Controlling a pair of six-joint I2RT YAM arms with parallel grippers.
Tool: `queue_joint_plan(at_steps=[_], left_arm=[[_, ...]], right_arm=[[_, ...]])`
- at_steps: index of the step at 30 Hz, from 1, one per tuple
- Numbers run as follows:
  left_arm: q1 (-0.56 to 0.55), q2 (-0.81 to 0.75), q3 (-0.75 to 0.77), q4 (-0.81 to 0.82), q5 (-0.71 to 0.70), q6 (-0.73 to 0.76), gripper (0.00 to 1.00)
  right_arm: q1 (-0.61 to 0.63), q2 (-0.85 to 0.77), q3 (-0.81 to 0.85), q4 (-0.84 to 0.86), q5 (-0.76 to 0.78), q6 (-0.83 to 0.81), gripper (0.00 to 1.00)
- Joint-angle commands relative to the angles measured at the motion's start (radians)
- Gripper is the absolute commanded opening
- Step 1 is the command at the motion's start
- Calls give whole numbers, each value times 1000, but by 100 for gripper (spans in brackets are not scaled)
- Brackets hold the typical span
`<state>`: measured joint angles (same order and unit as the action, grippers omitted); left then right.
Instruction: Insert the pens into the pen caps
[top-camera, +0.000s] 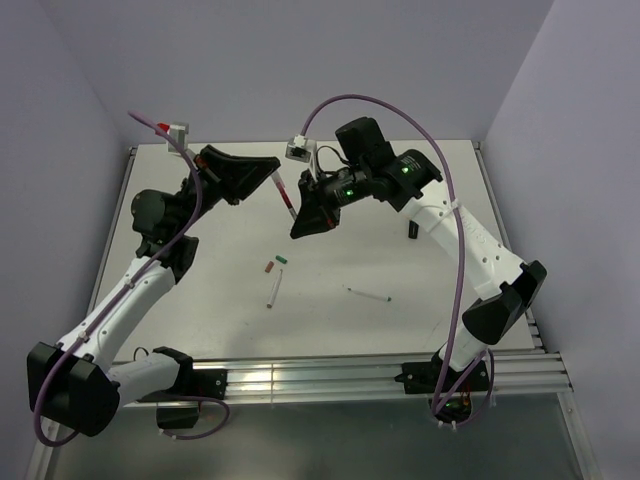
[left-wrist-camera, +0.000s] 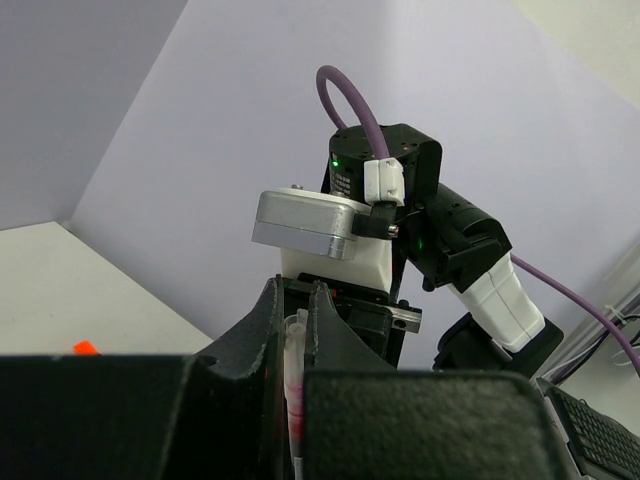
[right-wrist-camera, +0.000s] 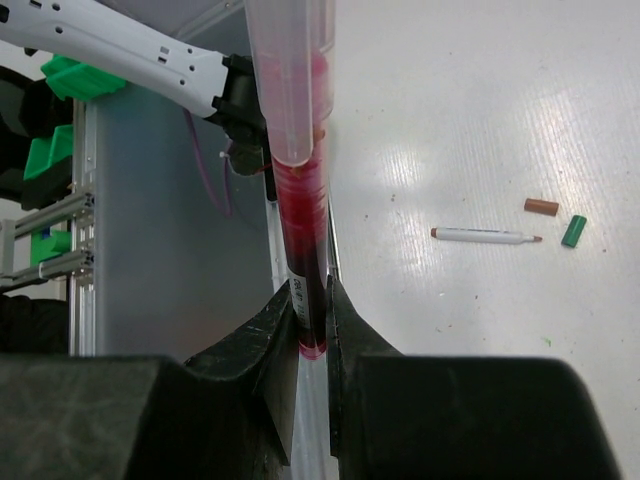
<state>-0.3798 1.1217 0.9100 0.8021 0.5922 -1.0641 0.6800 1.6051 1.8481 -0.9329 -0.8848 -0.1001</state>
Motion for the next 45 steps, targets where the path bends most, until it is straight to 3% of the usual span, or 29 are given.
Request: queue_joint_plan(at_steps=[1,6,11,19,20,35,37,38,40,41,44,45], left_arm=[[-16,16,12,-72,155,-28,0],[-13,21,13,-69,149,-33,0],[-8,20,18,-98,139,-25,0],[33,41,4,-75,123,-76,0],[38,46,7,-69,121,-77,0],[98,90,81,-9,120,-114,0],[98,92,79,-11,124,-115,0],[98,92,75,-12,130,-117,0],[98,87,64,-12,130,-120,0],[96,86,58,-12,133,-120,0],[96,82,52,-9,136,-122,0],[96,84,52,-4,136,-126,0]], right_arm=[[-7,-31,20,217,-42,11,0],[-7,-28,25,218,-39,19,17],[-8,-20,20,218,-34,30,20],[-36,-19,-16,221,-69,37,11],[-36,-20,-26,221,-72,33,0],[-36,-20,-63,235,-105,43,0],[-36,-20,-55,235,-92,48,8],[-36,-22,-52,235,-91,48,19],[-37,-19,-41,235,-82,56,30],[-37,-19,-38,235,-79,59,42],[-40,-14,-27,236,-77,69,57],[-42,-11,-26,236,-77,72,58]])
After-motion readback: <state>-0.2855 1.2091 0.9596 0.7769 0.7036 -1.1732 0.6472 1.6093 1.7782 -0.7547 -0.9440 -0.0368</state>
